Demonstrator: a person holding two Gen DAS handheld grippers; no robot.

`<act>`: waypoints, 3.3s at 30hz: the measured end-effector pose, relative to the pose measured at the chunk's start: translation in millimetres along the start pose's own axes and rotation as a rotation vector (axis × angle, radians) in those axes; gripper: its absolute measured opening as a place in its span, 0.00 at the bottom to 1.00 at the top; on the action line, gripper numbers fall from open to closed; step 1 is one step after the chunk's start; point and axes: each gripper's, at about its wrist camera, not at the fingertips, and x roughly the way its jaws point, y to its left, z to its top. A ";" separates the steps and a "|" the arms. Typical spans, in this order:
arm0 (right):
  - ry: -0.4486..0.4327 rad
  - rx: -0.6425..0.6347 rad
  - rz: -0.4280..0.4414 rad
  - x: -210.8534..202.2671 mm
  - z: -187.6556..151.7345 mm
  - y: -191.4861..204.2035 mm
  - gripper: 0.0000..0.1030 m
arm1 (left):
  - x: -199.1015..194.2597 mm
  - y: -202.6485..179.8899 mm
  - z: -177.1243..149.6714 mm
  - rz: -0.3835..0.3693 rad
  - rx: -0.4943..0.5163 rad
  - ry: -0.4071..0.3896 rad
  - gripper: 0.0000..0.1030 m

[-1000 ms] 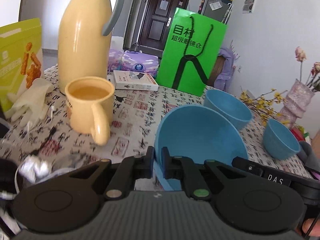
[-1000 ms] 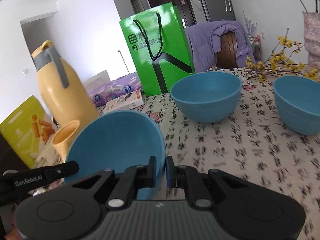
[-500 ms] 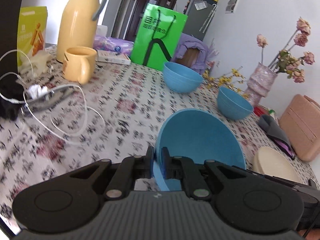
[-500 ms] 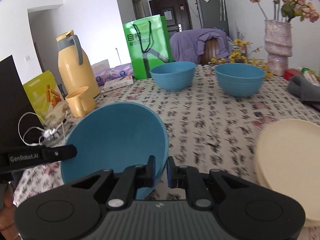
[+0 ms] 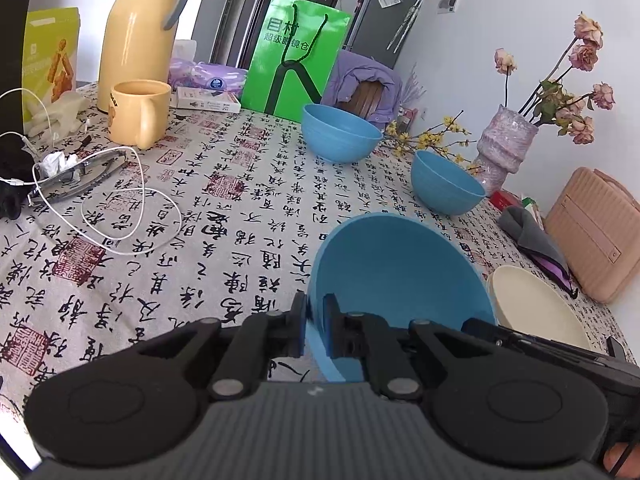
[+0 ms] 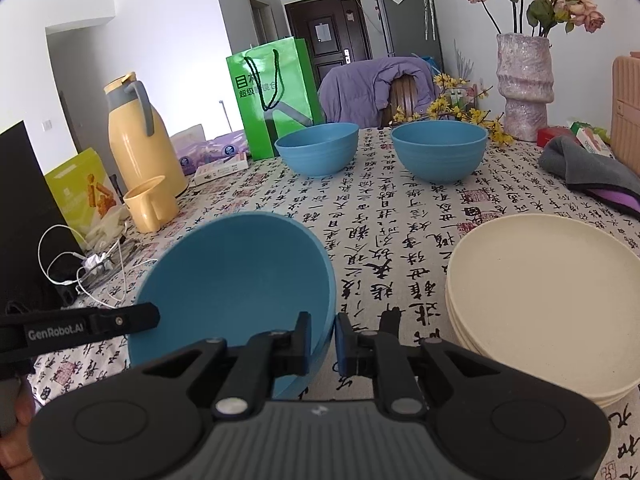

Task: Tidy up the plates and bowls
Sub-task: 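Lift the blue bowl and carry it toward the plate stack, then lower the blue bowl onto the tablecloth and open both grippers, then move both grippers to the blue bowl beside the flower vase, then close the left gripper on the bowl rim while the right gripper grips it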

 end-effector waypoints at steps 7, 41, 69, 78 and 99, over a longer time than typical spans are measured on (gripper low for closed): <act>-0.021 0.001 0.019 12.2 7.8 -4.2 0.17 | 11.4 -0.8 8.1 0.008 0.019 -0.013 0.14; -0.346 -0.235 -0.060 -168.5 -110.6 -51.9 0.87 | -137.6 -70.7 -127.2 0.086 0.297 -0.382 1.00; -0.320 -0.070 -0.003 -106.3 20.2 -125.0 0.86 | -41.3 -133.6 -10.2 0.037 0.306 -0.297 1.00; -0.273 -0.023 0.018 -69.5 93.0 -164.0 0.86 | 18.8 -153.0 54.8 0.024 0.311 -0.205 1.00; 0.301 0.361 0.029 177.9 262.7 -275.6 0.63 | 293.3 -159.6 208.9 -0.073 0.075 0.266 0.81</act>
